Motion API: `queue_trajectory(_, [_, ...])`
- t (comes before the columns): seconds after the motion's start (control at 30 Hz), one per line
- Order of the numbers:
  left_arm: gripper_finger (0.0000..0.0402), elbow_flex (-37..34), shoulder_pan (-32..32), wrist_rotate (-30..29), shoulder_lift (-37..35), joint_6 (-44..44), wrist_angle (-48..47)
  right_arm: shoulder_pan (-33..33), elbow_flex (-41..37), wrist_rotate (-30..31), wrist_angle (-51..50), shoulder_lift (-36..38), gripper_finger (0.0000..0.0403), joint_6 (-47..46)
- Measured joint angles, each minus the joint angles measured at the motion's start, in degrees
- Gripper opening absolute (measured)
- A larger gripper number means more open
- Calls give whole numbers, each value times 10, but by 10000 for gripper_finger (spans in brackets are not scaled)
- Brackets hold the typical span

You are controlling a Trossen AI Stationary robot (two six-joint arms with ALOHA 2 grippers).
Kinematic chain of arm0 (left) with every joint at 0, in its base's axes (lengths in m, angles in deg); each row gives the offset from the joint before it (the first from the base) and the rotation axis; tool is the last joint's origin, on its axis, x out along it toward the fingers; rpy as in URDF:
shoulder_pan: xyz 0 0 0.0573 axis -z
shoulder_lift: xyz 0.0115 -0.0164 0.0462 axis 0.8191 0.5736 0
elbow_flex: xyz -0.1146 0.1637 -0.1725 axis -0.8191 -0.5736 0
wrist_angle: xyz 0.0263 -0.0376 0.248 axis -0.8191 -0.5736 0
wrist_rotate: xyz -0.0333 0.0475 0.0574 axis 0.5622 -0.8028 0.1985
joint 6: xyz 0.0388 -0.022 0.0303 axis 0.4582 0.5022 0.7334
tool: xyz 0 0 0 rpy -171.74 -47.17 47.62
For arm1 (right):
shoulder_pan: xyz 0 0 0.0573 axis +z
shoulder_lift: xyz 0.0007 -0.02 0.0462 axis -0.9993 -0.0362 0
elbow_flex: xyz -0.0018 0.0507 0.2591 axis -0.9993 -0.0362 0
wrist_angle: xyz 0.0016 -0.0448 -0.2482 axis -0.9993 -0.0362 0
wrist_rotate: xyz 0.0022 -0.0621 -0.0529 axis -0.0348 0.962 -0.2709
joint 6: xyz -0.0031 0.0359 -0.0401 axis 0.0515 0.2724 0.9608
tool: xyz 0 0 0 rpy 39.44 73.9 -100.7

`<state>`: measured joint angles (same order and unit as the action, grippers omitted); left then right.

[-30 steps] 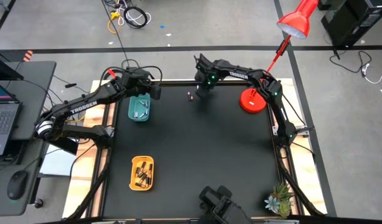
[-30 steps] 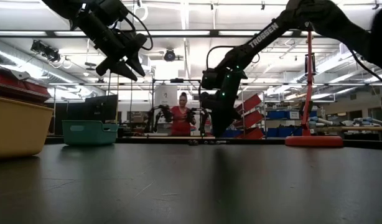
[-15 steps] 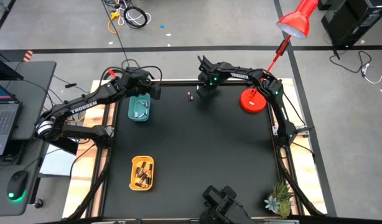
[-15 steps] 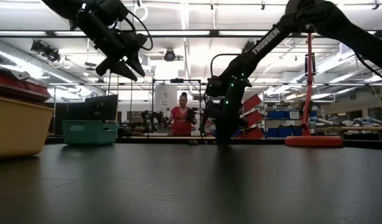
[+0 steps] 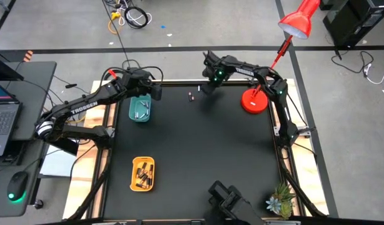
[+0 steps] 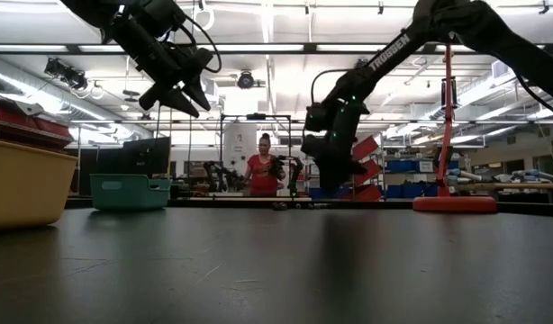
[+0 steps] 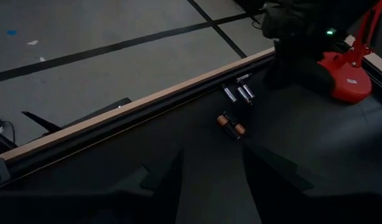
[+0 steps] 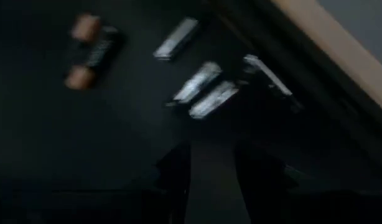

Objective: Sort batteries
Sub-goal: Put the white battery into the blue bin

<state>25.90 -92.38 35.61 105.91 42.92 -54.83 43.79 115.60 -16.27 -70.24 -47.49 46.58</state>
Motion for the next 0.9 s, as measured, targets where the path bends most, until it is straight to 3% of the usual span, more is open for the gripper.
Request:
queue_trajectory(0.27, [172, 0, 0, 2, 0, 5, 0, 21, 0, 31, 53, -1, 132, -16])
queue_trajectory(0.4, [172, 0, 0, 2, 0, 5, 0, 29, 0, 84, 80, -1, 132, -42])
queue_trajectory(0.63, [172, 0, 0, 2, 0, 6, 0, 15, -36, 85, 131, -4, 132, -67])
queue_trajectory(0.9, [172, 0, 0, 2, 0, 6, 0, 27, -35, 86, 109, -26, 132, -62])
